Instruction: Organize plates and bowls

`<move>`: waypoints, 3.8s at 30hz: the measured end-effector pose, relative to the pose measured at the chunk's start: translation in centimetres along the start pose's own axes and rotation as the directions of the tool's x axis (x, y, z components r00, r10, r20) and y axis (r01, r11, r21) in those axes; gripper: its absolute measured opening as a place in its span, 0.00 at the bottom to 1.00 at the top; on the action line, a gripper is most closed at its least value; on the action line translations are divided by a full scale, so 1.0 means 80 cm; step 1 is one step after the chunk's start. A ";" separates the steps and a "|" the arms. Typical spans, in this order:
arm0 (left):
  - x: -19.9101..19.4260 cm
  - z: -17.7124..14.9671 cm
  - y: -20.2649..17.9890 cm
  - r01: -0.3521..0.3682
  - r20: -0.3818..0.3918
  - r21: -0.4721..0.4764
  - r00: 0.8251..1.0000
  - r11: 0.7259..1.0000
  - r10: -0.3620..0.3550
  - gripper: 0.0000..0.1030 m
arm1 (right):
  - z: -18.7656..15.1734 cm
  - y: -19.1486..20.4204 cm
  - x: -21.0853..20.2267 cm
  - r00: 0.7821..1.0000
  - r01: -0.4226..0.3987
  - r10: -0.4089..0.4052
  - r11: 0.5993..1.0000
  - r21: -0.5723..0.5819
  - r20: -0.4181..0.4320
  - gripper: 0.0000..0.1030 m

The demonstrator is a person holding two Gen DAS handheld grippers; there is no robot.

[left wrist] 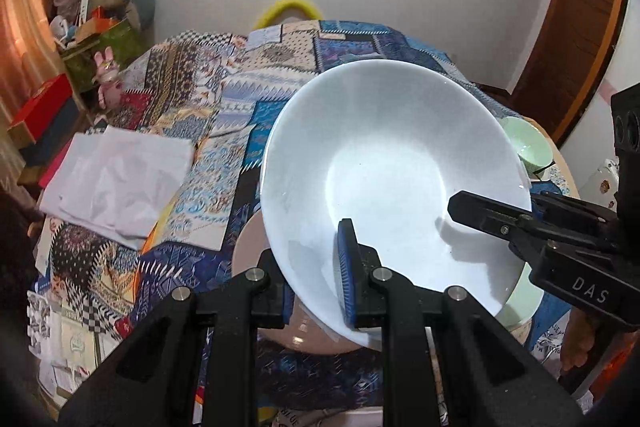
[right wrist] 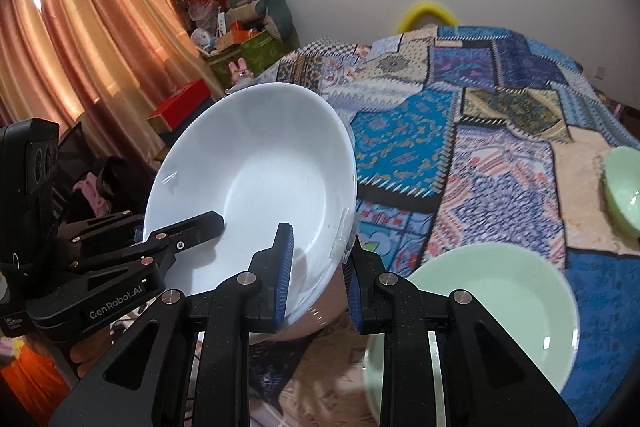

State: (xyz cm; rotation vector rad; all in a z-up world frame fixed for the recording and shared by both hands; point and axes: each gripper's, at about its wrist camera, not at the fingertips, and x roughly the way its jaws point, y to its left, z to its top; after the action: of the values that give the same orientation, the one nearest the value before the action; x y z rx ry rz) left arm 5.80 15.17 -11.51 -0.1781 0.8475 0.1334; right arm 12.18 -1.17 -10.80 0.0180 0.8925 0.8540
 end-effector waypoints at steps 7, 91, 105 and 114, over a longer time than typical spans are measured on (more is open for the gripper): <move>0.019 -0.021 0.022 -0.011 -0.046 -0.016 0.999 1.000 0.010 0.18 | -0.016 0.008 0.027 0.998 -0.029 0.031 0.999 0.030 -0.054 0.21; 0.078 -0.025 0.014 -0.146 -0.222 0.074 0.962 0.986 0.159 0.55 | -0.053 -0.039 -0.003 1.000 -0.028 0.025 0.984 0.175 0.018 0.53; 0.006 0.013 -0.039 -0.105 0.004 0.101 0.994 0.989 0.105 0.67 | -0.035 -0.076 -0.074 0.985 0.124 -0.139 0.983 0.136 0.099 0.53; -0.013 0.052 -0.105 -0.023 0.157 0.089 0.988 0.996 0.009 0.80 | -0.022 -0.142 -0.151 0.909 0.344 -0.371 0.925 0.162 0.188 0.70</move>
State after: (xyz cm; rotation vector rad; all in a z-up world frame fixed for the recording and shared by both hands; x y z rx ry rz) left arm 9.72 7.80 -7.17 -0.0748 0.6973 0.1222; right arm 14.34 -17.42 -7.74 0.0539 0.7141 0.4403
